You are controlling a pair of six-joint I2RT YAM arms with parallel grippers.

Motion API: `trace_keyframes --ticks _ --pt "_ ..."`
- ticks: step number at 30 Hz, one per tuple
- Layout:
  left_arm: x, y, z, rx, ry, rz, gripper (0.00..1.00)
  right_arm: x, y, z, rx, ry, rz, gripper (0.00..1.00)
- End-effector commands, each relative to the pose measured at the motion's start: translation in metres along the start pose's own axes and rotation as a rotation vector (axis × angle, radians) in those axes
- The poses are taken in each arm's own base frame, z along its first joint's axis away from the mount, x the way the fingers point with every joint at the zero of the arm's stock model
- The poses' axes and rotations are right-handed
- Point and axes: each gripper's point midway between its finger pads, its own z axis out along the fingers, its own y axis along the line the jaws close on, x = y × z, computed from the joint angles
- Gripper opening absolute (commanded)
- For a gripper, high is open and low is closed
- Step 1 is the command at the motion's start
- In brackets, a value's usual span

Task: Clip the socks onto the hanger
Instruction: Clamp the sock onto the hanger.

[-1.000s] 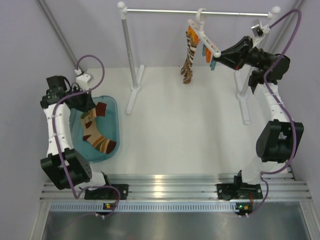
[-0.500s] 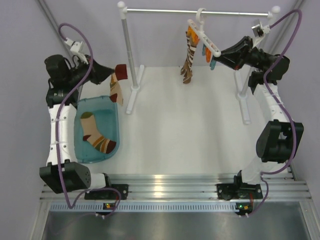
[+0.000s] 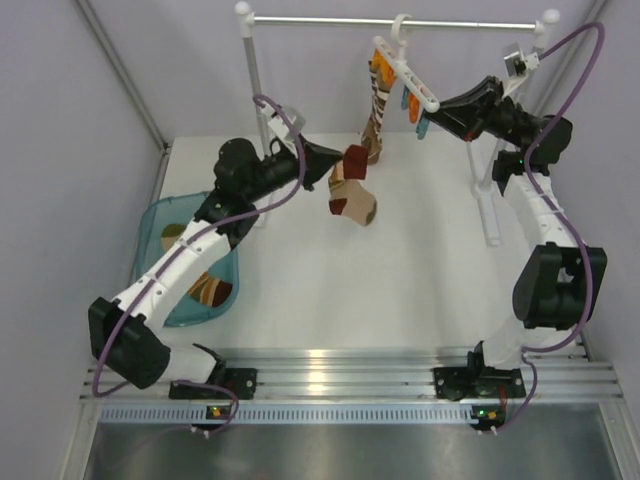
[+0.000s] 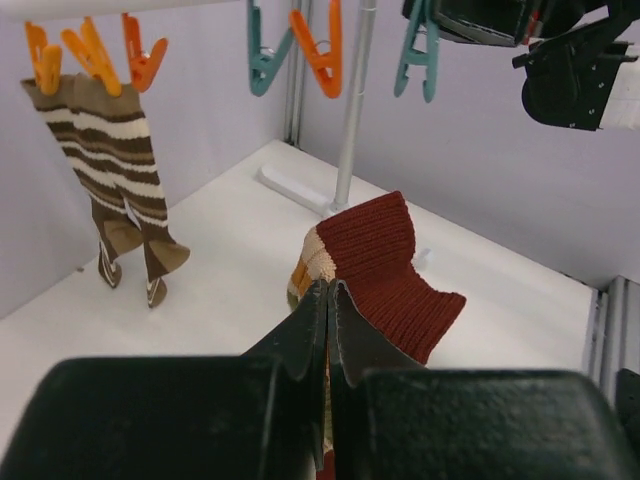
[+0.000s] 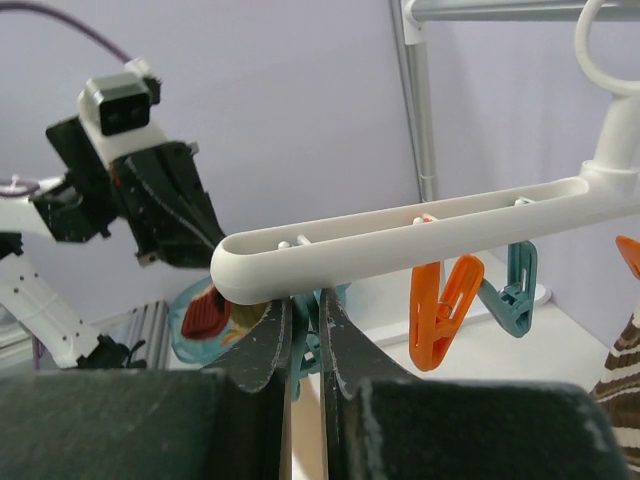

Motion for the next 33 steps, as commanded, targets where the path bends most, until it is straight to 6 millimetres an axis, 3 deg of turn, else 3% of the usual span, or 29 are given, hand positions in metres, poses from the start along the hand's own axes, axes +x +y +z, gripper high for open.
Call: trace_keyframes --ticks 1,2,6,12,19,23,26,33 --pt "-0.028 -0.002 0.016 -0.093 -0.209 0.213 0.00 -0.020 0.010 0.007 0.027 -0.085 0.009 0.00" --pt "-0.029 -0.015 0.020 -0.079 -0.239 0.231 0.00 -0.021 0.009 0.007 0.034 -0.094 0.020 0.00" --pt "-0.016 -0.024 0.031 -0.102 -0.278 0.315 0.00 -0.018 0.005 0.007 0.055 -0.108 0.057 0.00" --pt "-0.025 -0.037 0.047 -0.089 -0.380 0.389 0.00 -0.015 0.002 0.007 0.063 -0.114 0.075 0.00" --pt "-0.020 -0.025 0.071 -0.119 -0.359 0.241 0.00 -0.012 0.000 0.008 0.055 -0.104 0.078 0.00" --pt "-0.015 -0.013 0.079 -0.173 -0.336 0.022 0.00 -0.013 -0.002 0.008 0.060 -0.107 0.081 0.00" --pt "-0.013 -0.014 0.082 -0.175 -0.339 -0.097 0.00 -0.012 -0.005 0.007 0.070 -0.112 0.094 0.00" --pt "-0.012 -0.019 0.089 -0.143 -0.347 -0.155 0.00 -0.009 -0.010 0.008 0.089 -0.125 0.119 0.00"
